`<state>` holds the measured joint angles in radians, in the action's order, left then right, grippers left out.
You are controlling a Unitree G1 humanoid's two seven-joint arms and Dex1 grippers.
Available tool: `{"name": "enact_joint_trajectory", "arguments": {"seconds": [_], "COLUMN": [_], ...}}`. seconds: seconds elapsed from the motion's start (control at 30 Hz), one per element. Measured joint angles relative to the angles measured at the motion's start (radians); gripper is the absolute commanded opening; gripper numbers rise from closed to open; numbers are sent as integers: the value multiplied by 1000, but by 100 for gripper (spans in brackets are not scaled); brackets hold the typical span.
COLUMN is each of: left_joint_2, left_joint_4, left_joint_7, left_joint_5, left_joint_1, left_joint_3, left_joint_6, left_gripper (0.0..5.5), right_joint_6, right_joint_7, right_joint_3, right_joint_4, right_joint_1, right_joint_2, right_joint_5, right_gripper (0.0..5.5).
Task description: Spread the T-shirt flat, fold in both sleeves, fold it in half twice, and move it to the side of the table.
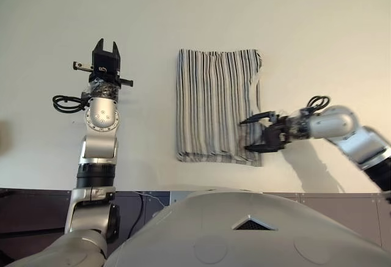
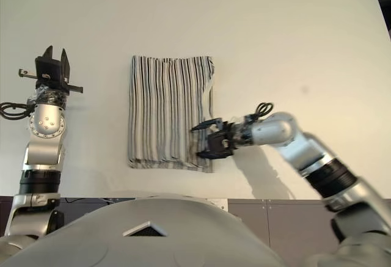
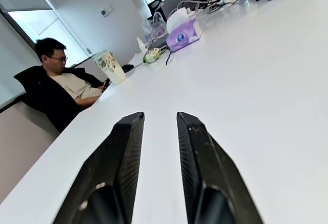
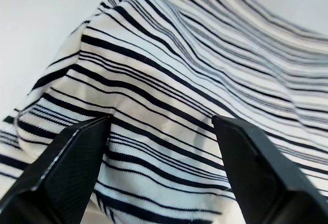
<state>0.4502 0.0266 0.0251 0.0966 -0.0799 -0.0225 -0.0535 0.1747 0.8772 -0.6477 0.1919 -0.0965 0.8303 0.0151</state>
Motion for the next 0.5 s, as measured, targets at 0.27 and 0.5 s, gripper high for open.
{"name": "enact_joint_trajectory", "arguments": {"seconds": [0.27, 0.5], "left_joint_2": [89, 248], "left_joint_4": [-212, -408], "left_joint_7": [-201, -394], "left_joint_5": [22, 119], "left_joint_1": [-136, -355], "left_joint_3": [-3, 12], "left_joint_6": [32, -115], "left_gripper": [116, 146], "right_joint_6": [-110, 22], "right_joint_7": [-47, -45], "right_joint_3": [180, 487], "right_joint_4": [122, 273], "right_joint_1": [127, 230], "right_joint_2": [42, 104], "right_joint_5": [-23, 77], "right_gripper": [366, 369]}}
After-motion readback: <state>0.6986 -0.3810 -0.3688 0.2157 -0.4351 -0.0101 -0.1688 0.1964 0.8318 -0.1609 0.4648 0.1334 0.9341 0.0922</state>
